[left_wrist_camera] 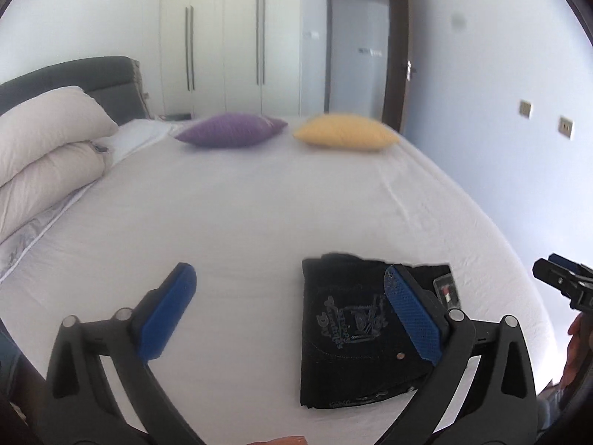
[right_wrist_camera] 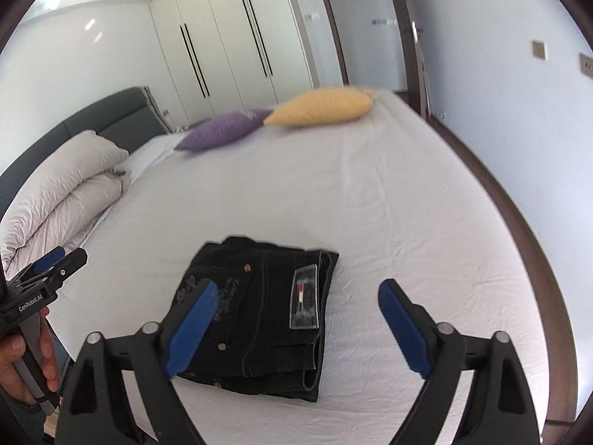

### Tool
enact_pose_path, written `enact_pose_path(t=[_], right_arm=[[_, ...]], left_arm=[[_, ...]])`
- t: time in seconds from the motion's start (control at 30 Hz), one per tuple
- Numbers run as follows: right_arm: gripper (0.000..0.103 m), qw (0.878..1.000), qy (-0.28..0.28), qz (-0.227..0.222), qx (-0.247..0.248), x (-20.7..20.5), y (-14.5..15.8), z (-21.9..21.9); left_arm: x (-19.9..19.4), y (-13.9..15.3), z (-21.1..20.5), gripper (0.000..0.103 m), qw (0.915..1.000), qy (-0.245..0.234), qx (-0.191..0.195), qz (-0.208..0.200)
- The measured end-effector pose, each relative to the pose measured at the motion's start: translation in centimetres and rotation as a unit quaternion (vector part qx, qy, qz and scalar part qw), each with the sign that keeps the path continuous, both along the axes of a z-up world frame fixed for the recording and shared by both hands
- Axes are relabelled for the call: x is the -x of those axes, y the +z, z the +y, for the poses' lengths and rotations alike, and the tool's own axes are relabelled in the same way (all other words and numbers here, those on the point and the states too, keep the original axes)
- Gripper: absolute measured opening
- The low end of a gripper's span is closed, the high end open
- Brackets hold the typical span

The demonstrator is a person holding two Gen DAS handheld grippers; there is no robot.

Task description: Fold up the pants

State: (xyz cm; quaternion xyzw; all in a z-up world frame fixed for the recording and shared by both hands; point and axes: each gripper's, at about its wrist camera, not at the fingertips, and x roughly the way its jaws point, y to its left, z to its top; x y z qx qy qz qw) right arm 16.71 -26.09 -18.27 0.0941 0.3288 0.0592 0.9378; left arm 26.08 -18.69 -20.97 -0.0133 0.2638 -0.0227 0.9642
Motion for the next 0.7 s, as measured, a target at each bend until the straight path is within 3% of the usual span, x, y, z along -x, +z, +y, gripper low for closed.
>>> enact_pose_path(t=[0.03, 0.1, 0.27, 0.47, 0.7], right_arm=[[0.103, 0.999, -0.006, -0.032, 0.003, 1.3, 1.5, 0.3], [0.103, 0.996, -0.013, -0.088, 0.003, 3.6, 4.3, 1.0], [0.103, 0.990, -0.030, -0.136, 0.000, 7.5, 9.4, 1.8], [0.103, 0.991, -0.034, -0.131, 0.014, 10.9, 12.9, 3.6], [0.103, 0.995, -0.026, -0.095, 0.031, 13.0, 12.9, 6.4]], left_arm=[[1.2, 1.1, 0.4, 0.103, 0.9998, 0.007, 0.010, -0.013], [3.2, 2.9, 0.9, 0.103, 0.9995, 0.011, 0.018, -0.023], [7.3, 6.6, 1.4, 0.103, 0.9993, 0.019, 0.004, -0.032], [12.4, 9.3, 1.1, 0.103, 0.9999, -0.003, -0.010, 0.004], [15.2, 10.0, -0.1, 0.103, 0.9991, -0.011, -0.007, 0.041]])
